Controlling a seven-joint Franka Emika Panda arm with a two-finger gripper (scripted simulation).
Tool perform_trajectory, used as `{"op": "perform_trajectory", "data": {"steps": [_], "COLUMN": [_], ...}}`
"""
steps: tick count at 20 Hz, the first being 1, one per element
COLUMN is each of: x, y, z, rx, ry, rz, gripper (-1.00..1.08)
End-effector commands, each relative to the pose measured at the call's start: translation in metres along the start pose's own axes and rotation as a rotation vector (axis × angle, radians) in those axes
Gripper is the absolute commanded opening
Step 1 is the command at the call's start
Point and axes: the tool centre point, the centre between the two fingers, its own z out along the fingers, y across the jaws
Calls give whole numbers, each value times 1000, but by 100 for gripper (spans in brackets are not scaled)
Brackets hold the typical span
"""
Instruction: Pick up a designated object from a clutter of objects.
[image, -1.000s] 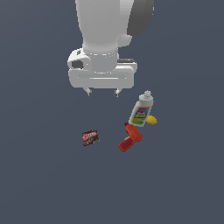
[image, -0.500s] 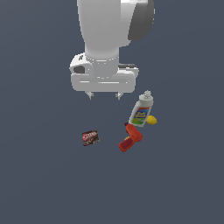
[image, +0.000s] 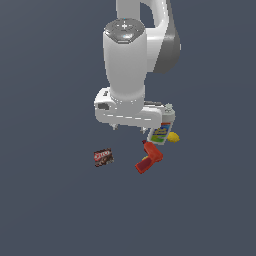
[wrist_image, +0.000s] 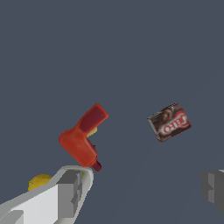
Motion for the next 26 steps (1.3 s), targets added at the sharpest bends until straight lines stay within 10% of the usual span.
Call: {"op": "perform_trajectory", "data": {"steps": [1,14,26], "x": [6,16,12], "y": [-12,-67,-81], "z": [25,157,201], "rx": [15,71,80], "ry": [-7,-51,-67], "rz": [56,369,477], "gripper": [108,108,108]}}
